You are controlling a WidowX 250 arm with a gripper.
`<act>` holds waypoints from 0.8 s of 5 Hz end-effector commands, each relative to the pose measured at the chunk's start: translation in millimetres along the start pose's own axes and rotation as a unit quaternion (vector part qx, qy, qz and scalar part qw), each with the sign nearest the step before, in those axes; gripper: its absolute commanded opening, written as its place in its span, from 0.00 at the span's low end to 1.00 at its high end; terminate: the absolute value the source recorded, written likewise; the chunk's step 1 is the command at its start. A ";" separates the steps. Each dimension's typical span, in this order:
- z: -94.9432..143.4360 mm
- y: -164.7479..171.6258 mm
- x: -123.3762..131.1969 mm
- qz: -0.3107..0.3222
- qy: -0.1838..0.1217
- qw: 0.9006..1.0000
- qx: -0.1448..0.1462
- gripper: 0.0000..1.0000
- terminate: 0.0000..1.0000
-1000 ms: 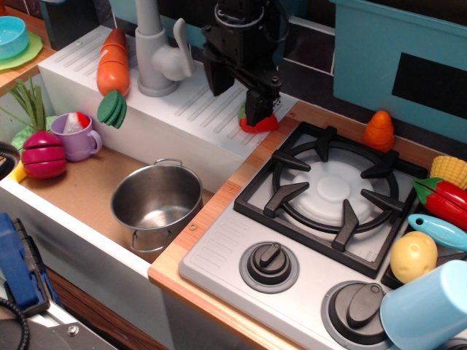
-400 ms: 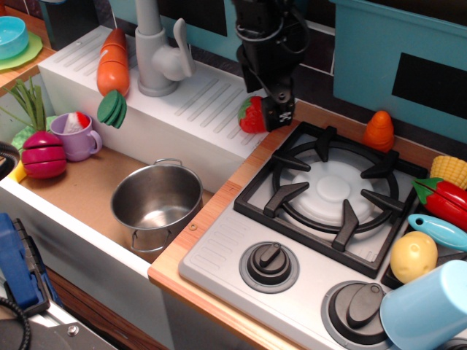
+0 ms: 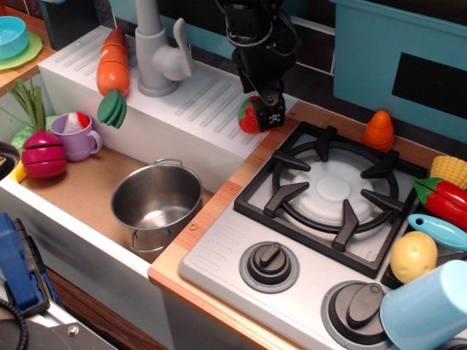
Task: Put strawberry in pot
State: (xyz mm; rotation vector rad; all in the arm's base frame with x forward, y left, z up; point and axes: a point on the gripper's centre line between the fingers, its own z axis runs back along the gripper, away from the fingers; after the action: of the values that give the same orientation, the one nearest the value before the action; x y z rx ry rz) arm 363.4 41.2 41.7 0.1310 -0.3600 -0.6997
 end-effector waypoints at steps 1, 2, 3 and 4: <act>-4.5 12.5 5.0 0.003 -0.037 0.999 0.016 1.00 0.00; -18.4 14.5 -2.3 0.020 -0.056 0.998 0.009 1.00 0.00; -26.6 17.7 -6.7 0.036 -0.059 0.998 -0.006 1.00 0.00; -25.8 18.2 -9.1 0.055 -0.045 0.997 -0.012 0.00 0.00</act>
State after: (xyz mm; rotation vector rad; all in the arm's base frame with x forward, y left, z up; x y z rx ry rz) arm 369.7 57.6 11.6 0.0307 -0.3891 -0.5868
